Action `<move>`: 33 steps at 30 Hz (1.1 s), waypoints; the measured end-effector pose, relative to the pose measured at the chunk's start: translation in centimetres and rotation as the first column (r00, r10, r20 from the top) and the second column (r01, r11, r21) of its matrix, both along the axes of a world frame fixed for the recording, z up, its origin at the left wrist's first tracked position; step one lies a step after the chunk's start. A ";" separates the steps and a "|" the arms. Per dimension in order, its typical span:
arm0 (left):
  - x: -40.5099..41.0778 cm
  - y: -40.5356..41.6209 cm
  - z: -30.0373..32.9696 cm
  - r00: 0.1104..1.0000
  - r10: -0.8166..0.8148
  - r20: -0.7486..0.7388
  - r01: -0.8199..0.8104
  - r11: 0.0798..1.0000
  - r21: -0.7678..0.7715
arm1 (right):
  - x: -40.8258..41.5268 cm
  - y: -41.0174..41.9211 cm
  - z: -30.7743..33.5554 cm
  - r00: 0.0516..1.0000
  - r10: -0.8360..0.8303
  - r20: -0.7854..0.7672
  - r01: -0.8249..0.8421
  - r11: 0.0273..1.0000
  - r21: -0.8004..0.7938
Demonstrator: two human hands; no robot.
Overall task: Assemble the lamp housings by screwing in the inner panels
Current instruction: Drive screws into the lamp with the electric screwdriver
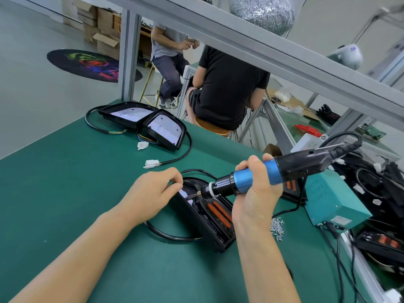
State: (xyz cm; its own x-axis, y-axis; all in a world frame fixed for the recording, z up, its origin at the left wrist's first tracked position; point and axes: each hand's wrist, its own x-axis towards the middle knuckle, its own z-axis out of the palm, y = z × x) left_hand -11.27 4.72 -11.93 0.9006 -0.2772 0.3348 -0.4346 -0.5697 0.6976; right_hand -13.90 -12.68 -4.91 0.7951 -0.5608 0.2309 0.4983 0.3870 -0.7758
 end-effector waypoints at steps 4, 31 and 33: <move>0.2 -0.1 0.1 1.000 -0.001 0.002 0.001 1.000 -0.004 | 0.1 0.2 0.0 1.000 0.006 -0.019 -0.006 1.000 -0.019; 0.4 -8.1 6.2 0.973 -0.170 0.158 0.127 0.959 0.253 | -5.7 -9.4 -0.4 0.914 -0.403 0.053 0.392 0.907 0.152; 0.2 -11.8 6.8 0.952 -0.267 0.149 0.195 0.905 0.378 | -6.5 -10.8 -0.7 0.886 -0.462 0.031 0.452 0.878 0.155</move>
State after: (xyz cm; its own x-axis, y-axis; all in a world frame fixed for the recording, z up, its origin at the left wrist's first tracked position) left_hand -11.11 -7.05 -5.08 0.7244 -0.6023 0.3353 -0.6893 -0.6299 0.3578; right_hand -20.37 -23.46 -5.66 0.4281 -0.8884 0.1657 0.6934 0.2053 -0.6907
